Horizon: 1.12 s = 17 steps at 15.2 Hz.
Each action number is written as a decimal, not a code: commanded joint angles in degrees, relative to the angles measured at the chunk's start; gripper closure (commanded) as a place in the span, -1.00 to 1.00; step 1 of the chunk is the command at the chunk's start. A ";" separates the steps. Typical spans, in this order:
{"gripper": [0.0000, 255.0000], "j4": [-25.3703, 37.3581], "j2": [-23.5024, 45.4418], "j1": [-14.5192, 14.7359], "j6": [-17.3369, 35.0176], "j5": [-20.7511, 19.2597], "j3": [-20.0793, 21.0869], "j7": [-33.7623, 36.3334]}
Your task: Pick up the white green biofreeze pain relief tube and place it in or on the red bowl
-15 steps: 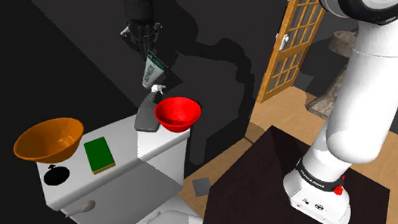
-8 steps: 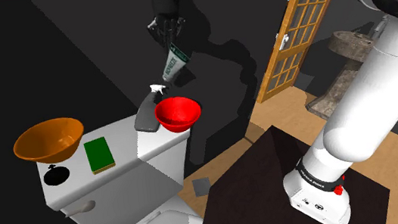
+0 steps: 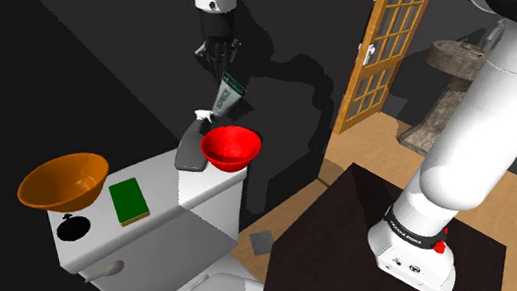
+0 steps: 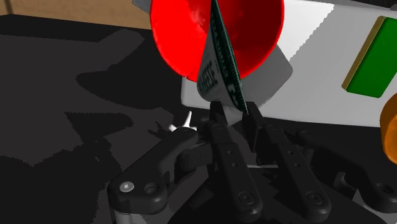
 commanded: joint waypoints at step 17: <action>1.00 -9.29 1.68 0.04 10.85 -0.98 -0.02 1.28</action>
